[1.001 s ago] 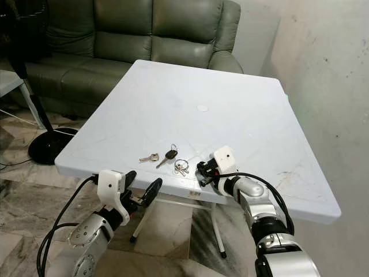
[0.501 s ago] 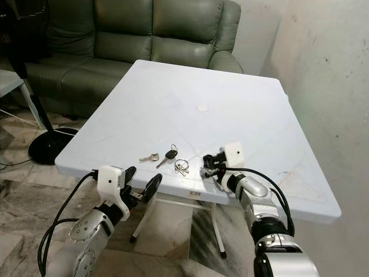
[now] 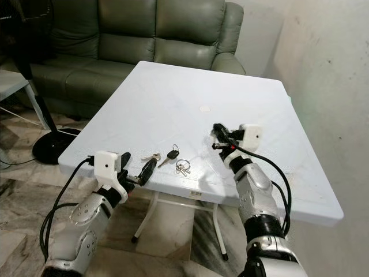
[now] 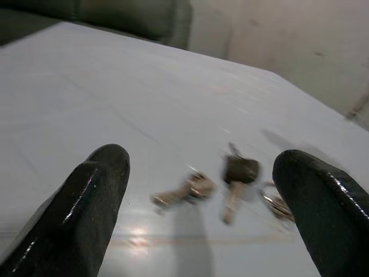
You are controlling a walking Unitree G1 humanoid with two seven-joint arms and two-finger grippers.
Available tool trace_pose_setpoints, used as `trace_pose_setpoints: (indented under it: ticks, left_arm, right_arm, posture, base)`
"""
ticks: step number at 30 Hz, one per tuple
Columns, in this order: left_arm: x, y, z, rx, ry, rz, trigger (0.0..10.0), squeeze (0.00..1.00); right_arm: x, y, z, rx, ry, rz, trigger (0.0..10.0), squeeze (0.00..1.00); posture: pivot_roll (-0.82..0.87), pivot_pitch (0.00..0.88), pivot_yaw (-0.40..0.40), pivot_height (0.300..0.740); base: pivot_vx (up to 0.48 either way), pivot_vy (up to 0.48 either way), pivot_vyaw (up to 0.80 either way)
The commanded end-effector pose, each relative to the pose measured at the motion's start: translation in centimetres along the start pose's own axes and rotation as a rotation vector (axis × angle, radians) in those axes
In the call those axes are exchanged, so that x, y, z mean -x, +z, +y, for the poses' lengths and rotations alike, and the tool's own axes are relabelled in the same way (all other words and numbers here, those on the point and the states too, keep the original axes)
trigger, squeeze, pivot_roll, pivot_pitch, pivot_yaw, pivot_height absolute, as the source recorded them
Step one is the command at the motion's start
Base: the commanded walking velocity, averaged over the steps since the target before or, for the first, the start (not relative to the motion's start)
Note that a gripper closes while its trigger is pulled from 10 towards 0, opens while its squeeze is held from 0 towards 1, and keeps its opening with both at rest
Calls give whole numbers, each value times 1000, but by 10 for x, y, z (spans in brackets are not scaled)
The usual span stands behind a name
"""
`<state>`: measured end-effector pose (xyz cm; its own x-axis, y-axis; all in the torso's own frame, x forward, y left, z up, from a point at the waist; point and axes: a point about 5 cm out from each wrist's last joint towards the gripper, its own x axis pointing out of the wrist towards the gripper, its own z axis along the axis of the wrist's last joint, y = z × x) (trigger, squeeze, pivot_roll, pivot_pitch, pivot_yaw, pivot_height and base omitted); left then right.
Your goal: Hang keys on a hook
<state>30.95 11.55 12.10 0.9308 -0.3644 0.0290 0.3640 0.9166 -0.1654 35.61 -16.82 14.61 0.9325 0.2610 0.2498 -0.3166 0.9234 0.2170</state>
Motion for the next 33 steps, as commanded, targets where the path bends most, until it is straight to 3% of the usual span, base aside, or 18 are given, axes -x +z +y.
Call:
trace_pose_setpoints:
  ticks: [1, 3, 4, 8, 15, 18, 25, 29, 33]
  left_arm:
    - [-5, 11, 8, -37, 31, -44, 10000, 0]
    - [-6, 12, 9, -50, 34, -51, 10000, 0]
    - [-7, 14, 10, -58, 35, -57, 10000, 0]
    - [-6, 20, 19, 0, 78, -94, 10000, 0]
    - [3, 15, 27, 16, 122, -97, 10000, 0]
    - [11, 11, 31, -5, 161, -98, 10000, 0]
    - [34, 6, 36, 48, 173, -84, 10000, 0]
    - [40, 10, 40, 68, 180, -102, 10000, 0]
    - [38, 25, 50, 42, 192, -137, 10000, 0]
  right_arm:
    - [4, 9, 4, 51, -13, -62, 157, 0]
    - [5, 9, 5, 43, -12, -70, 157, 0]
    - [7, 10, 7, 36, -14, -76, 10000, 0]
    - [24, 14, 13, 64, -55, -105, 10000, 0]
    - [48, 12, 16, 75, -146, -114, 10000, 0]
    - [64, 8, 12, 75, -207, -103, 10000, 0]
    - [99, -1, 5, 97, -302, -13, 10000, 0]
    - [101, 1, 8, 100, -295, 0, 10000, 0]
    - [91, 9, 3, 143, -294, 17, 10000, 0]
  posture:
    - [36, 0, -83, 740]
    - [34, 0, -81, 740]
    - [33, 0, -80, 740]
    - [19, 0, -71, 740]
    - [-5, 0, -59, 740]
    - [-5, 0, -59, 740]
    - [-9, 0, -48, 740]
    - [-9, 0, -49, 740]
    - [3, 0, -48, 740]
  base:
    - [0, 0, 0]
    - [0, 0, 0]
    - [0, 0, 0]
    - [0, 0, 0]
    - [0, 0, 0]
    - [0, 0, 0]
    - [0, 0, 0]
    - [0, 0, 0]
    - [0, 0, 0]
